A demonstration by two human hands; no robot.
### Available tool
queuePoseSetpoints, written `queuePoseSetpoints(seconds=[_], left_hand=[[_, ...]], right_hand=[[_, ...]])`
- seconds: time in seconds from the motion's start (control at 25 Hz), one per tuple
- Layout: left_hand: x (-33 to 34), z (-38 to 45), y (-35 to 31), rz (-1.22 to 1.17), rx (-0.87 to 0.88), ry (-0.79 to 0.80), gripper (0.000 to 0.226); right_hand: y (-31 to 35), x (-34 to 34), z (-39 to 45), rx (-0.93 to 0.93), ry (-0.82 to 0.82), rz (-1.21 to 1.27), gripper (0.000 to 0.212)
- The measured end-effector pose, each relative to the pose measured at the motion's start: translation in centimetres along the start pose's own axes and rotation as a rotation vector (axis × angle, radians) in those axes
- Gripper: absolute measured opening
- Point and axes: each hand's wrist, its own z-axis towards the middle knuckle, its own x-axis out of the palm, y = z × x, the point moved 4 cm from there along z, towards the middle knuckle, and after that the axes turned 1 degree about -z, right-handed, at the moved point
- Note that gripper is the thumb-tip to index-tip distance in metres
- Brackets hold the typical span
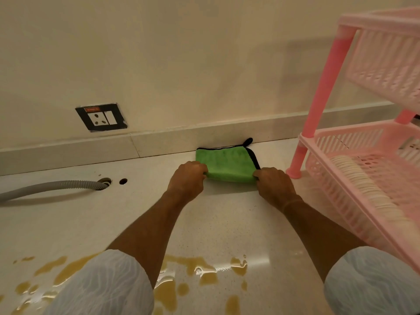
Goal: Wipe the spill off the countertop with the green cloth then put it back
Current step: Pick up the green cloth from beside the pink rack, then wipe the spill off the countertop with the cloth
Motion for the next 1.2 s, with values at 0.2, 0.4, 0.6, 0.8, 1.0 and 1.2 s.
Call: queuePoseSetpoints(seconds=[0.2,0.4,0.6,0.8,1.0,1.2], left_hand=[[-4.1,-0.3,1.1,-0.140,-0.099,-0.049,0.014],[-10.7,-1.5,1.9,-0.208,-0.099,-0.139,0.014],[-16.8,-4.6,2.9,-0.207,-0.084,-0.173,0.015],[-22.4,-8.7,4.8,-0.205,-0.122,-0.182,0.016],[-26.6,-13.6,7.5,-0.156,-0.189,-0.241,0.015],[-29.1,-18.3,11.5,-0.104,-0.244,-0.247,0.015]], right_hand=[[1.0,-4.8,0.7,-0.044,-0.082,0.150,0.023],[3.2,-10.5,1.3,-0.117,-0.114,0.218,0.019],[6.8,-15.4,0.7,-0.177,-0.116,0.270,0.016],[11.5,-19.8,-0.2,-0.275,-0.102,0.308,0.018],[17.1,-21.8,-1.2,-0.371,-0.088,0.343,0.019],[23.5,-22.1,-2.1,-0.439,-0.077,0.355,0.018]])
